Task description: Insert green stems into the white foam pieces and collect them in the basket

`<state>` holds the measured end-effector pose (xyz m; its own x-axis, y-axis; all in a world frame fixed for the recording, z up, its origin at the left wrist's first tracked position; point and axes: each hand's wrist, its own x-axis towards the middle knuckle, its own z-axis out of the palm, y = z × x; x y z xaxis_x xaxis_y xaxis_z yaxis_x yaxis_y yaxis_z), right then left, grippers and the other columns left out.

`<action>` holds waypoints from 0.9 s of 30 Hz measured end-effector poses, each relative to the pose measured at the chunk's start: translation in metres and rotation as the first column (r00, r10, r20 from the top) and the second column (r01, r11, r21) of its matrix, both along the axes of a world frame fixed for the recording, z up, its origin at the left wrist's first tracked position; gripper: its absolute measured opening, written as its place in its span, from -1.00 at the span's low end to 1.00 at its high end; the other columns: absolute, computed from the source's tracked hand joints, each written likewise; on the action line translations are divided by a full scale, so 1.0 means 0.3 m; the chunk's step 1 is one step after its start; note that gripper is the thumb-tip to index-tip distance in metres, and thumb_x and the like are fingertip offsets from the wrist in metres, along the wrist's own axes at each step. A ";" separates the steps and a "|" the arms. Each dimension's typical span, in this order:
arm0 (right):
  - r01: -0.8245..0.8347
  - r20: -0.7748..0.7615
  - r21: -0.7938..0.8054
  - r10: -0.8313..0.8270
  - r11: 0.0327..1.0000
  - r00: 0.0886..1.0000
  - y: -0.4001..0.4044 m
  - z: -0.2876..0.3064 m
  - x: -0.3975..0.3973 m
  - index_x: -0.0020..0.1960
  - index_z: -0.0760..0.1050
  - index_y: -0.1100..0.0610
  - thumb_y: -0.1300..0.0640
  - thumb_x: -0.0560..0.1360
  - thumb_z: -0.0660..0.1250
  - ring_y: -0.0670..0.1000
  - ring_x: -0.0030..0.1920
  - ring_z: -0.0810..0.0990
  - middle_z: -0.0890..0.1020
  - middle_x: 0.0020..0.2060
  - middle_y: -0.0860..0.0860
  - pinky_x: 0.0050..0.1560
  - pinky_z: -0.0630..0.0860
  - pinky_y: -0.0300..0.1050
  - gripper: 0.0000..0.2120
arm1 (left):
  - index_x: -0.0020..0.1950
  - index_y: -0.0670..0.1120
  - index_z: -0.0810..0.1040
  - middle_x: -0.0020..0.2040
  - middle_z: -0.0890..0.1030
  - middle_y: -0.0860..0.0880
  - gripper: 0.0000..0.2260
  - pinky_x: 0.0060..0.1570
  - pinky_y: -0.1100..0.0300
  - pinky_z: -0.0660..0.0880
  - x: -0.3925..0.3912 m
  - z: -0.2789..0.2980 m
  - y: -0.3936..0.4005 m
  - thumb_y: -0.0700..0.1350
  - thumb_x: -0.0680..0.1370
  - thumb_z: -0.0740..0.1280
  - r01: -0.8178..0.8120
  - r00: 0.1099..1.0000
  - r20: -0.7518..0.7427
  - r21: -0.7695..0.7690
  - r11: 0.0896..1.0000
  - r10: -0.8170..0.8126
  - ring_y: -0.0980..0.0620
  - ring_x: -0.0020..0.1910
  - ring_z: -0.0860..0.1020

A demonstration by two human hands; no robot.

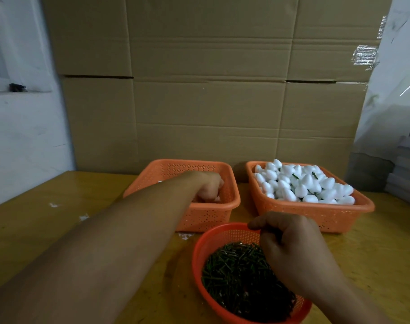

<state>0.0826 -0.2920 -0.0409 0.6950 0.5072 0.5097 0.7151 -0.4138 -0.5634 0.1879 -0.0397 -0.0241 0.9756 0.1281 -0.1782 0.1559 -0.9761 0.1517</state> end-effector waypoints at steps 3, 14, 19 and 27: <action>-0.002 0.000 -0.008 0.002 1.000 1.000 0.003 -0.002 -0.004 -0.10 0.71 -0.03 0.36 0.42 0.31 -0.10 -0.60 0.44 0.60 -0.52 -0.01 -0.54 0.28 -0.34 -0.67 | 0.05 -0.06 0.55 0.07 0.65 -0.07 -0.82 0.06 -0.10 0.64 -0.039 0.033 0.011 -0.22 0.51 0.47 -0.021 0.995 0.095 -0.187 0.982 0.039 -0.06 0.01 0.65; 0.007 0.024 -0.052 -0.006 0.999 1.000 0.003 -0.010 -0.006 -0.11 0.71 -0.02 0.35 0.42 0.36 -0.12 -0.61 0.41 0.49 -0.61 -0.20 -0.53 0.29 -0.35 -0.71 | 0.08 0.00 0.47 0.02 0.63 -0.07 -0.82 -0.02 -0.13 0.65 -0.349 0.062 -0.089 -0.25 0.58 0.36 0.375 0.801 0.598 -0.505 0.777 0.002 -0.13 0.02 0.66; -0.033 0.045 -0.159 0.041 0.987 0.998 0.005 -0.005 -0.016 -0.03 0.72 -0.05 0.20 0.46 0.45 -0.28 -0.35 0.57 0.61 -0.40 -0.29 -0.33 0.41 -0.42 -0.82 | 0.29 0.19 0.44 0.12 0.65 0.06 -0.68 0.21 0.00 0.57 -0.480 0.001 -0.145 -0.11 0.59 0.30 0.460 0.750 0.662 -0.528 0.714 0.006 0.13 0.18 0.61; -0.080 0.008 -0.357 0.089 0.931 0.996 0.015 -0.013 -0.018 -0.02 0.70 -0.16 0.04 0.46 0.47 -0.20 -0.12 0.64 0.72 -0.12 -0.19 -0.03 0.55 -0.21 -0.86 | 0.01 0.12 0.51 0.15 0.63 0.02 -0.74 0.20 -0.20 0.54 -0.565 -0.111 -0.207 -0.27 0.54 0.31 0.485 0.749 0.659 -0.614 0.622 0.067 -0.05 0.18 0.62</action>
